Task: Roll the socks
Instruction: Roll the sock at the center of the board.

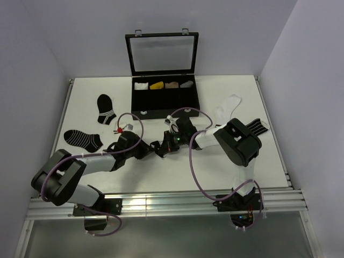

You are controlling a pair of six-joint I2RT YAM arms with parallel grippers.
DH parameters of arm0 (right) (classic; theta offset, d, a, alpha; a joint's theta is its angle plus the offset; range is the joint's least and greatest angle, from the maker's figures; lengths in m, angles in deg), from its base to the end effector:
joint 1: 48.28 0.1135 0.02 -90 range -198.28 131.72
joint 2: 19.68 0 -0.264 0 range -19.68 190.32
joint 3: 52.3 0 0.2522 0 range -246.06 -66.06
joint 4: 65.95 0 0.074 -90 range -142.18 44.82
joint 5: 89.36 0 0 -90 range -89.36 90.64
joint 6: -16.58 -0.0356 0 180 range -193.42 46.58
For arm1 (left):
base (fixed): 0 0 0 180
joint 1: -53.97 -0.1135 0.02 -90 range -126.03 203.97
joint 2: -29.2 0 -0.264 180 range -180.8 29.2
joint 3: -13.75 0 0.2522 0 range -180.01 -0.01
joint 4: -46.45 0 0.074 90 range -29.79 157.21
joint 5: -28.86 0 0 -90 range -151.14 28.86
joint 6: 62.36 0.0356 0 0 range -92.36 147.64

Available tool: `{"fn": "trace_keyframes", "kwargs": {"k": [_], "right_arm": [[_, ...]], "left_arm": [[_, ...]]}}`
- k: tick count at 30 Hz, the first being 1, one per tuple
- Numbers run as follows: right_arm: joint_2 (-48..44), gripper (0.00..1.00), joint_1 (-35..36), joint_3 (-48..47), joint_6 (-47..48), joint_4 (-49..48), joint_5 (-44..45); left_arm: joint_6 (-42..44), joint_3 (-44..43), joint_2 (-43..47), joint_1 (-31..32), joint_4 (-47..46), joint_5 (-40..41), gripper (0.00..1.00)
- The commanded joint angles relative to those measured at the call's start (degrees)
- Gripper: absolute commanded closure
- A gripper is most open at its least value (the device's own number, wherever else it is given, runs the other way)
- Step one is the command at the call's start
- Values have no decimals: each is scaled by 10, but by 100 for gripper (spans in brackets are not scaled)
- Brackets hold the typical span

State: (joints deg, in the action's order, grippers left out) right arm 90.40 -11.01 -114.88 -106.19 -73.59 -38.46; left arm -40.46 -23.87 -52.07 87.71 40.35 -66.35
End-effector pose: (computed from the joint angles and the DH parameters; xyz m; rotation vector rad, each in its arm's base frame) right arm 0.2721 0.2353 0.1104 -0.5025 2.4302 1.3691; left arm 0.2054 -0.1411 0.1337 -0.6696 2.3513 -1.0047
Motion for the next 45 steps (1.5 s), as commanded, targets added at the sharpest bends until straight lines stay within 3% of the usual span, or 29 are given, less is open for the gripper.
{"fn": "trace_keyframes", "kwargs": {"k": [1,25,39,45], "right_arm": [[8,100,-6,-12,7,9,15],[26,100,-10,-24,2,23,12],[19,100,-10,-19,6,28,21],[-2,94,-10,-10,22,44,45]], "left_arm": [[16,-22,2,3,-38,-14,92],[11,-15,-17,2,-90,-10,85],[-8,-15,-84,1,-106,18,87],[-13,-13,-112,1,-111,24,88]]}}
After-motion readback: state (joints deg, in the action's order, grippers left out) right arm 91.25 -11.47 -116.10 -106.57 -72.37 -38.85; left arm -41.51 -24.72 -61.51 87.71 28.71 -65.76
